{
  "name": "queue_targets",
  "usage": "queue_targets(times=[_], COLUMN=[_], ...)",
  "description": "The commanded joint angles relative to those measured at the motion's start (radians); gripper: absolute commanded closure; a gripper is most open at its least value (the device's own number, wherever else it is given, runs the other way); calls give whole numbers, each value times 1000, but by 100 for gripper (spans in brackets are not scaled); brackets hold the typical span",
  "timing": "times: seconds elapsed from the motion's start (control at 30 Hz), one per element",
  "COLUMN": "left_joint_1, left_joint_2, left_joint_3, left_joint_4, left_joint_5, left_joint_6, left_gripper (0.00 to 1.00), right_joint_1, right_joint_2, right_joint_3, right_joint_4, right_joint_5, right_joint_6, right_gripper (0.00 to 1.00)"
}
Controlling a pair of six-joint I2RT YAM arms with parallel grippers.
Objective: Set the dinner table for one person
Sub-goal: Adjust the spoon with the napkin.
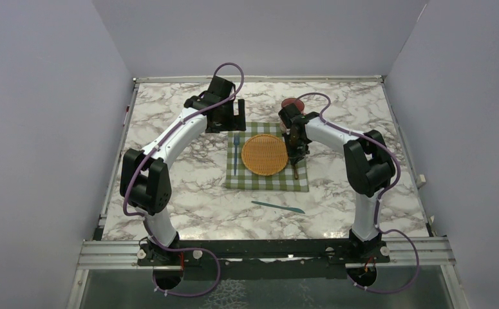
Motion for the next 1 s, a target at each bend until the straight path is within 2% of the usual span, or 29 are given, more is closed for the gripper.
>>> queue_targets(times=[0.0,0.4,0.97], left_joint_1=[-7,-7,-7], left_joint_2=[-9,-1,-13], left_joint_3=[33,39,27], left_joint_4=[-5,-4,-4], left_joint_5=[-22,-17,-13], left_joint_6=[15,14,5], left_gripper=[6,6,6], right_joint_1=[5,5,7], right_joint_2=[-1,-22,-102], right_joint_3=[-2,4,-4], right_joint_4=[8,-10,-49], right_joint_5=[-1,-28,-4], right_joint_6=[2,9,16], right_gripper=[88,86,76])
